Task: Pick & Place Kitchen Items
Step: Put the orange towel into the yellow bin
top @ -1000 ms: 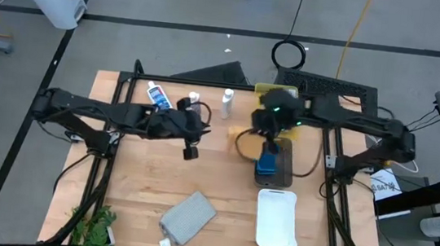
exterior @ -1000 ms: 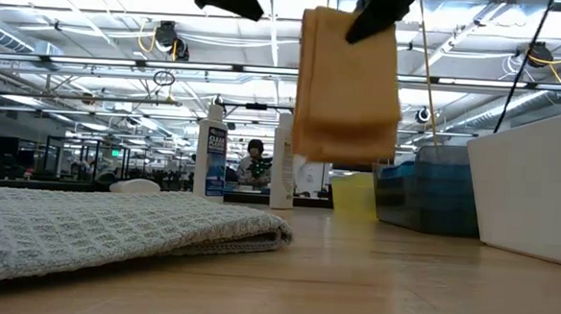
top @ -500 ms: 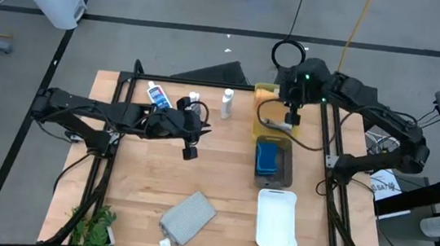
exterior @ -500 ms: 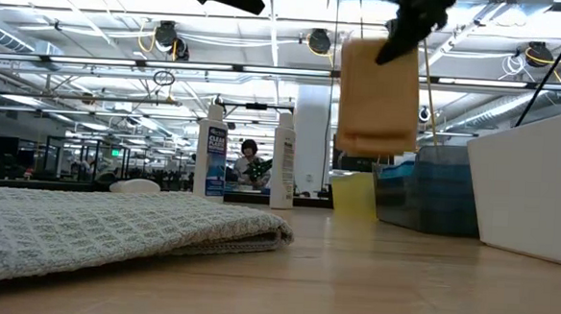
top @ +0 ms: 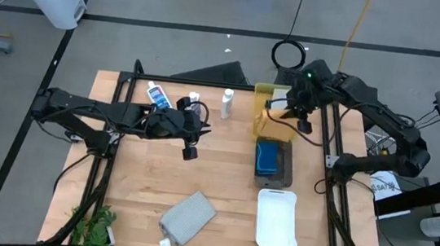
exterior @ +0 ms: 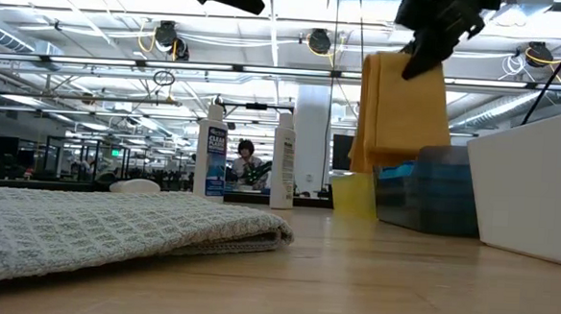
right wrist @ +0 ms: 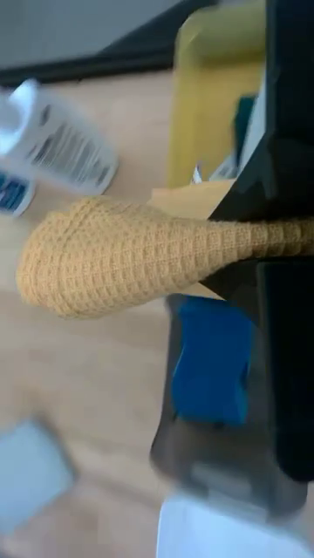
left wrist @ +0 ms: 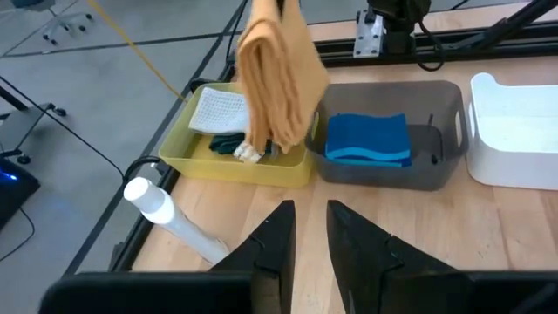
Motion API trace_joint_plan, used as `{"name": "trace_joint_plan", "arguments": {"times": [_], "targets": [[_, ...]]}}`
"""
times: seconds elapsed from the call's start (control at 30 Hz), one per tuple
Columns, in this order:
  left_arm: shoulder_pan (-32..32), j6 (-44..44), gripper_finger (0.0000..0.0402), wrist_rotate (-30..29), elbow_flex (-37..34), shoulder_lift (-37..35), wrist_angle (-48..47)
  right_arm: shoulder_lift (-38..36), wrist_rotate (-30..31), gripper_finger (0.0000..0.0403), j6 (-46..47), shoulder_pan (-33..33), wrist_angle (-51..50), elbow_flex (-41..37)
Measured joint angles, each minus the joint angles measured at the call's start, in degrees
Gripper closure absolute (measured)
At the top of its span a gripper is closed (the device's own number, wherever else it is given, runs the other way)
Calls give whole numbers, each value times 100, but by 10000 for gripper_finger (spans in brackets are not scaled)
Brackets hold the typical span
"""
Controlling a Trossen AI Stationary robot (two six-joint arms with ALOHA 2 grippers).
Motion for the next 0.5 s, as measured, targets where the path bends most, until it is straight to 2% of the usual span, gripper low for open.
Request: {"name": "trace_joint_plan", "arguments": {"times": [0.33,0.43,0.5], "targets": [[1,0,330,0,-2,0,7,-340,-1249,403,182,117,-289,0],[2,0,330,0,-2,2,9,-354,-1087,403,331,117,-419,0],[0,0,330,0,-2,2,11,-315,-664,403,295,104,-420,0]]}}
